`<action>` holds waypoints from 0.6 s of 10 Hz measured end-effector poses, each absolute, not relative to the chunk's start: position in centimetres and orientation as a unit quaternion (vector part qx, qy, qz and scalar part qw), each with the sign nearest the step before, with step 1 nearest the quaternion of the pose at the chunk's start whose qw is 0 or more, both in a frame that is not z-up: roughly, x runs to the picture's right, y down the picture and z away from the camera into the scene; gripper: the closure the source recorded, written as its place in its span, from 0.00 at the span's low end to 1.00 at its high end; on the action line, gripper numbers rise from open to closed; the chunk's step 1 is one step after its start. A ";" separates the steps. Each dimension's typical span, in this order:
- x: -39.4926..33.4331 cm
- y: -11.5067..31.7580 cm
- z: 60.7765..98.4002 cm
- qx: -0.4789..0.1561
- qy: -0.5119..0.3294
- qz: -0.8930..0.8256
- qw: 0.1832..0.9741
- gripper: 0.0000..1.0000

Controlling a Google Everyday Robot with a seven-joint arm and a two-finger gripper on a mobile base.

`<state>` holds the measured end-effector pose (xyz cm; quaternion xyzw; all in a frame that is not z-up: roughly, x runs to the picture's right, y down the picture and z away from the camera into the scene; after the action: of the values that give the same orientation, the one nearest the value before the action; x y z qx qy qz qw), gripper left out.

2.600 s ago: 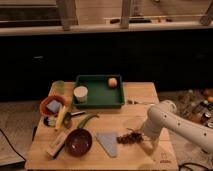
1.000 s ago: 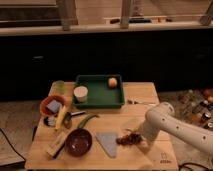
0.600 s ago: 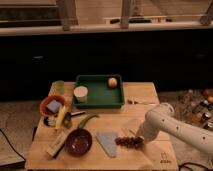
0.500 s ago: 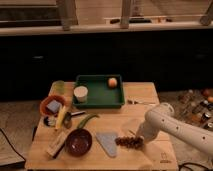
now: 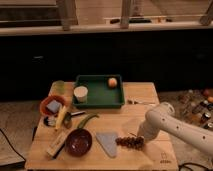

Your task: Place grapes in purple bowl

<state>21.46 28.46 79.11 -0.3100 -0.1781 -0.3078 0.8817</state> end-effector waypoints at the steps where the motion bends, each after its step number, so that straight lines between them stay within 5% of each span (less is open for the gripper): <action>1: 21.4 27.5 78.7 -0.309 -0.179 -0.312 0.880 1.00; 6: 20.7 23.9 77.9 -0.307 -0.193 -0.332 0.871 1.00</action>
<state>20.72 23.88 77.94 -0.3069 -0.1931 -0.3325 0.8706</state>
